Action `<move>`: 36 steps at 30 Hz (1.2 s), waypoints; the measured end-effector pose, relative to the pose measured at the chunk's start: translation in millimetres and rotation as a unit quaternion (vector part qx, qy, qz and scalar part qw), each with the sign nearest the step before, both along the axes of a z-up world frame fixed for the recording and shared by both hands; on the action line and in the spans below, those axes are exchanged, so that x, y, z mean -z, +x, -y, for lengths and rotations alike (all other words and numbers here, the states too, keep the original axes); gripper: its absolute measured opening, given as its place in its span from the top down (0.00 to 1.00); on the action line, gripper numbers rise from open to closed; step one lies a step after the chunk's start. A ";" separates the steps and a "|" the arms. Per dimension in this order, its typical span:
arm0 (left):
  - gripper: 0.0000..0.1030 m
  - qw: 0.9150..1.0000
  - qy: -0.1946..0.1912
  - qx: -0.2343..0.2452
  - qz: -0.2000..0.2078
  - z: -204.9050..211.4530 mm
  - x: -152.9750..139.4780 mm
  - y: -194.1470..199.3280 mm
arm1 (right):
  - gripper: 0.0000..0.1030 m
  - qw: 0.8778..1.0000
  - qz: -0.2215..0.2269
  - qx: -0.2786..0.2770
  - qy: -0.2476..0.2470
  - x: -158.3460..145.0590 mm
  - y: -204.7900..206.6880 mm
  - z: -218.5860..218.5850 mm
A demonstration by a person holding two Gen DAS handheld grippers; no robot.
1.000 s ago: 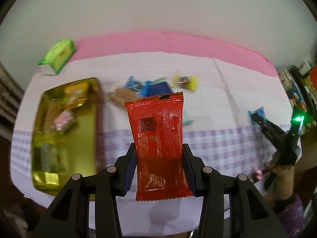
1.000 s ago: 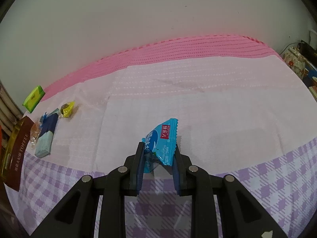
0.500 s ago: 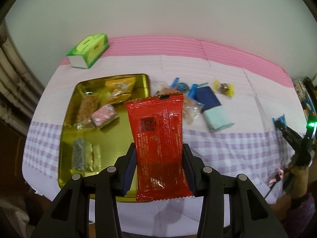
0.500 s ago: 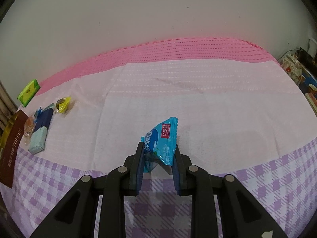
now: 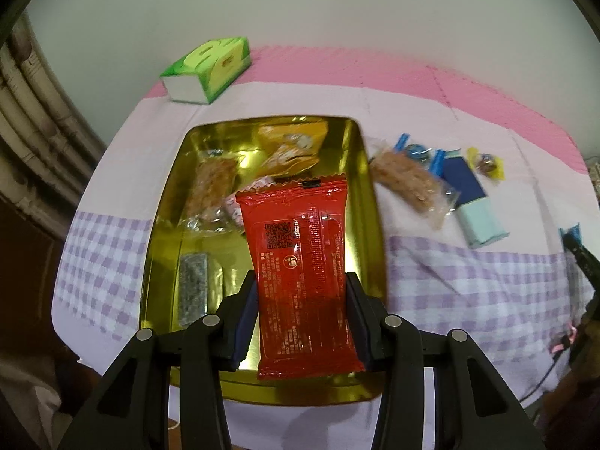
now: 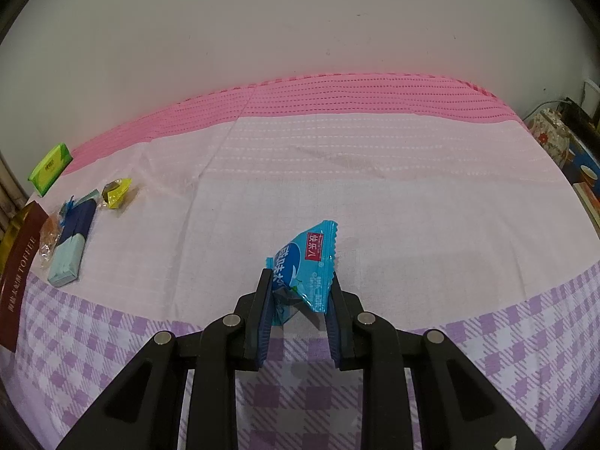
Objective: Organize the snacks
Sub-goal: 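Lower the red packet into the gold tray and open the left gripper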
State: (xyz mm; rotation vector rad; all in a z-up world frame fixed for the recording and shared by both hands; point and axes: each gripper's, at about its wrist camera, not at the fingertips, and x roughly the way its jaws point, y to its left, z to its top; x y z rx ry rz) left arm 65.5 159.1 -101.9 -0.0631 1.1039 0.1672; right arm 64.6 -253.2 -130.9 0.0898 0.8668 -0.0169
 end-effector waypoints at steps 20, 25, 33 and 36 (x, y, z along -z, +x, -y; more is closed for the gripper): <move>0.56 0.999 0.011 -0.026 -0.036 -28.3 35.5 9.9 | 0.78 1.000 -0.001 0.001 -0.008 1.0 0.1 -2.5; 0.56 0.999 0.012 -0.025 -0.042 -28.8 40.2 11.3 | 0.78 1.000 -0.001 0.001 -0.008 1.1 0.1 -2.7; 0.56 0.998 0.013 -0.025 -0.050 -27.4 45.5 13.3 | 0.78 1.000 -0.001 0.001 -0.008 1.1 0.2 -2.7; 0.56 0.998 0.015 -0.025 -0.052 -26.4 46.7 13.1 | 0.78 1.000 -0.001 0.000 -0.006 1.1 0.3 -2.7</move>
